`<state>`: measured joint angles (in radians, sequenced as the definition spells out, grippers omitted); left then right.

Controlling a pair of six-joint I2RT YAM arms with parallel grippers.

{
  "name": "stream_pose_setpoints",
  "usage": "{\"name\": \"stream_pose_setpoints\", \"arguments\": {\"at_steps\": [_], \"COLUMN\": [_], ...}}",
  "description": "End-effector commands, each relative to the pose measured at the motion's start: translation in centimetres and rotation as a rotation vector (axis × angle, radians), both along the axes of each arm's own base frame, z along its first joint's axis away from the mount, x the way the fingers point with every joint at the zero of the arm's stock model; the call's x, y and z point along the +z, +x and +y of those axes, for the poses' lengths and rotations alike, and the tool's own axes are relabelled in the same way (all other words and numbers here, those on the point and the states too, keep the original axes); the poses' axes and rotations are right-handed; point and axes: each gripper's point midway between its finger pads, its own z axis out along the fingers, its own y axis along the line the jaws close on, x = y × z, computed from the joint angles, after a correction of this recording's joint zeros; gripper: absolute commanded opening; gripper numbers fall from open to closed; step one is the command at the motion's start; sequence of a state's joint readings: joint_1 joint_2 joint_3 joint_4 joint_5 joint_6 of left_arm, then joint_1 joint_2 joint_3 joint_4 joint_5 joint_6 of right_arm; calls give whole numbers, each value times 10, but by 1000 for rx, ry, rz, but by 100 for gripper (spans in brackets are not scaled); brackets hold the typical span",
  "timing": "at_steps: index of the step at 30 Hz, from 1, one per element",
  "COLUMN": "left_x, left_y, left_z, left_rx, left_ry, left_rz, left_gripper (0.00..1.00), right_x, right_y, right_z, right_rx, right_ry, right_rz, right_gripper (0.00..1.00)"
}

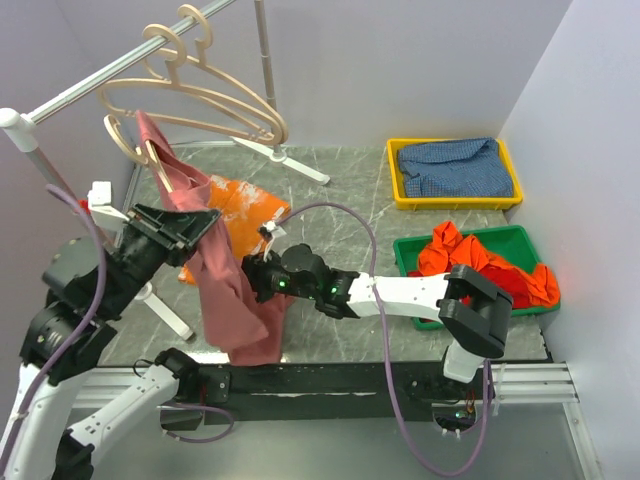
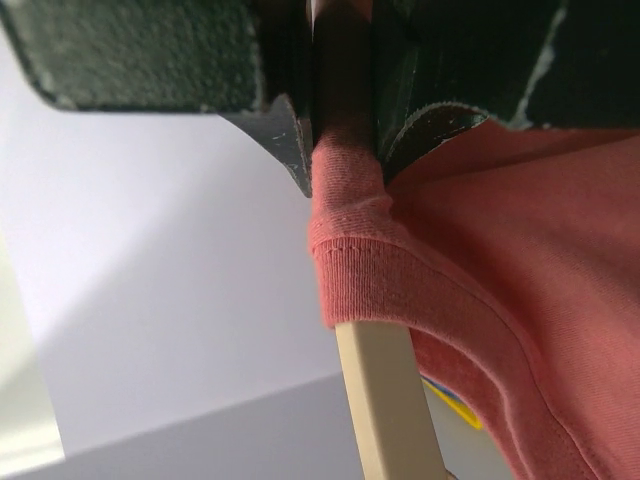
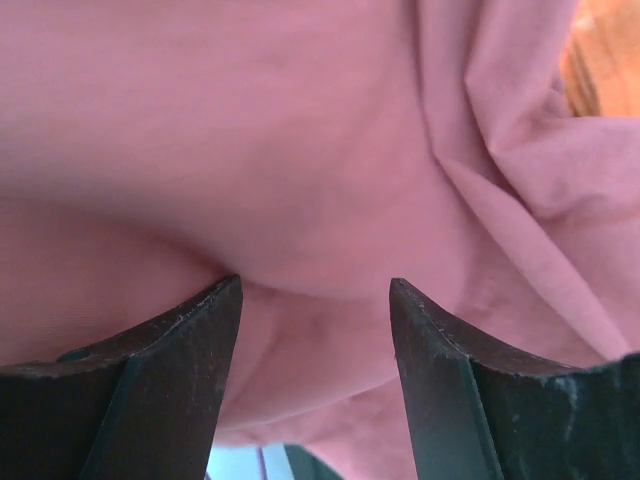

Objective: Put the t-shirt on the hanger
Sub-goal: Place the hanger at the clothesline.

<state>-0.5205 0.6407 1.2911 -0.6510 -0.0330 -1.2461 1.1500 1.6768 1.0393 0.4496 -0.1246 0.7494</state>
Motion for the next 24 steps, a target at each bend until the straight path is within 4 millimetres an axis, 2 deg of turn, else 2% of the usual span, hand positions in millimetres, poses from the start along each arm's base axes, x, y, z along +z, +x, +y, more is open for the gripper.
{"name": "stream_pose_setpoints", "arguments": {"at_steps": [1,4,8,9,11,12,13,17,24], "left_x": [22,14,18,24,19,25,23,31,52], "left_y": [31,52,71,74,85,88,94,104,104], "left_z": [6,4,8,11,13,19,20,21,44], "left_rx": [117,167,236,261,303,337,357,388,496], "left_ry": [-94,-67,-66,-63,-34,-35,-18,28,37], "left_rz": [-66,-39,-28,-42,-11,-16,-9,-33,-72], "left_gripper": [1,1,1,1,1,1,1,1,1], "right_x": [44,46,47,48,50,51,54,58,60], "right_y": [-6,-4,-1,0,5,7,7,11,14], "right_z": [13,19,25,25,26,26,27,30,37], "right_rx": [62,69,76,75,70,67,71,73,81], "right_ry": [119,121,113,113,110,114,117,111,100], "right_rz": [-18,-15,-16,-16,-16,-16,-17,-25,-32], "right_gripper": [69,69,69,69,69,69,69,68,69]}}
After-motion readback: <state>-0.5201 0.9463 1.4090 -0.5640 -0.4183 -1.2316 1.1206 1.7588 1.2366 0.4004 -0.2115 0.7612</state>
